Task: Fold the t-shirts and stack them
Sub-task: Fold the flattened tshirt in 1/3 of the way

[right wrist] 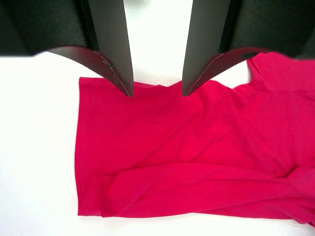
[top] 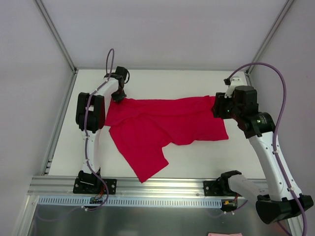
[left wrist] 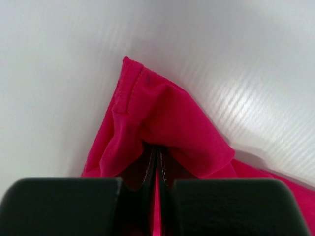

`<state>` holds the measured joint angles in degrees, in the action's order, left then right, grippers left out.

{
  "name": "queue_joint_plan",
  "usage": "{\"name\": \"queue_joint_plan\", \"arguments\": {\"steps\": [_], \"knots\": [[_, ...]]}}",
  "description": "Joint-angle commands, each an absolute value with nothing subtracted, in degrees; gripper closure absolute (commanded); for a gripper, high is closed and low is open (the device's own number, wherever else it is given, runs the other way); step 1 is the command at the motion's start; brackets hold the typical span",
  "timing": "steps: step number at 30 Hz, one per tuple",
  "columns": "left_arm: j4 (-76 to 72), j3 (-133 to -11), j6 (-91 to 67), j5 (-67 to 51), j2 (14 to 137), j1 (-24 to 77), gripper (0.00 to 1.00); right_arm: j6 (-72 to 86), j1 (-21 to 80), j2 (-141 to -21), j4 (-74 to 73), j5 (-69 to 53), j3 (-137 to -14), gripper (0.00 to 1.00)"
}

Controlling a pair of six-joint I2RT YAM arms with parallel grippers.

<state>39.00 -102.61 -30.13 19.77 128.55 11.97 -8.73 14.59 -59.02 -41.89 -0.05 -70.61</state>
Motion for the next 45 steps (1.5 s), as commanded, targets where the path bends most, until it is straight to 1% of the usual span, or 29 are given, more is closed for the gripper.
{"name": "queue_joint_plan", "arguments": {"steps": [1, 7, 12, 13, 14, 16, 17, 19, 20, 21, 22, 23, 24, 25, 27, 29, 31, 32, 37, 45], "knots": [[41.0, -106.6, -32.0, 19.6, 130.4, 10.5, 1.0, -10.4, 15.6, -55.8, -42.0, 2.1, -69.6, 0.52], [41.5, -110.5, -33.0, 18.4, 132.1, 8.4, 1.0, -10.2, 15.9, -56.7, -43.9, 3.8, -69.3, 0.54], [43.2, -116.2, -32.6, 17.8, 134.7, 6.3, 1.0, -6.5, 16.0, -61.6, -42.7, 1.2, -68.6, 0.49], [43.7, -116.6, -32.7, 17.1, 135.3, 5.6, 1.0, -4.8, 15.9, -62.4, -41.0, 1.4, -68.1, 0.47], [43.8, -116.9, -32.8, 16.9, 135.2, 5.5, 1.0, -3.9, 16.0, -63.3, -39.6, 3.1, -66.8, 0.43], [43.7, -116.5, -32.5, 16.8, 134.8, 5.4, 1.0, -2.6, 15.8, -65.8, -33.9, 4.7, -65.4, 0.43], [43.9, -115.9, -32.5, 16.7, 134.7, 5.4, 1.0, -1.2, 15.6, -67.0, -32.3, 6.5, -64.8, 0.47], [43.6, -114.8, -32.4, 16.6, 134.0, 5.4, 1.0, -0.3, 15.0, -71.9, -29.3, 7.3, -65.6, 0.59], [43.4, -114.0, -32.4, 16.4, 133.9, 5.4, 1.0, -0.2, 14.8, -74.4, -27.7, 7.6, -66.6, 0.59], [43.4, -113.9, -32.3, 16.3, 133.9, 5.4, 1.0, -0.2, 14.4, -77.2, -26.9, 7.1, -69.1, 0.56], [43.4, -113.8, -32.3, 16.1, 133.9, 5.4, 1.0, -0.2, 13.5, -83.4, -26.8, 6.9, -71.1, 0.52], [43.3, -113.9, -32.3, 16.1, 133.9, 5.4, 1.0, 1.5, 13.2, -87.0, -27.6, 8.2, -73.5, 0.49], [43.4, -114.0, -32.2, 16.0, 133.9, 5.4, 1.0, 2.9, 12.5, -90.5, -28.9, 7.4, -79.7, 0.49], [43.4, -114.1, -32.1, 15.9, 134.0, 5.4, 1.0, 3.4, 11.4, -96.0, -29.5, 6.5, -82.2, 0.49], [43.4, -114.3, -32.1, 15.8, 134.1, 5.4, 1.0, 4.4, 11.2, -99.9, -29.1, 7.0, -85.9, 0.48], [43.4, -114.3, -32.2, 15.8, 134.3, 5.4, 1.0, 4.5, 11.2, -106.3, -31.8, 8.6, -92.8, 0.48], [43.8, -114.3, -32.4, 15.7, 134.3, 5.4, 1.0, 4.1, 11.0, -110.0, -33.7, 9.1, -98.6, 0.48], [43.8, -114.3, -32.5, 15.7, 134.2, 5.4, 1.0, 4.0, 11.0, -112.5, -33.7, 9.1, -99.7, 0.48], [43.9, -114.0, -32.3, 15.7, 134.0, 5.4, 1.0, 2.6, 10.8, -116.0, -35.8, 11.3, -103.7, 0.49], [44.0, -113.7, -31.7, 15.6, 133.9, 5.4, 1.0, 1.3, 11.0, -117.1, -41.3, 18.6, -108.2, 0.49]]}}
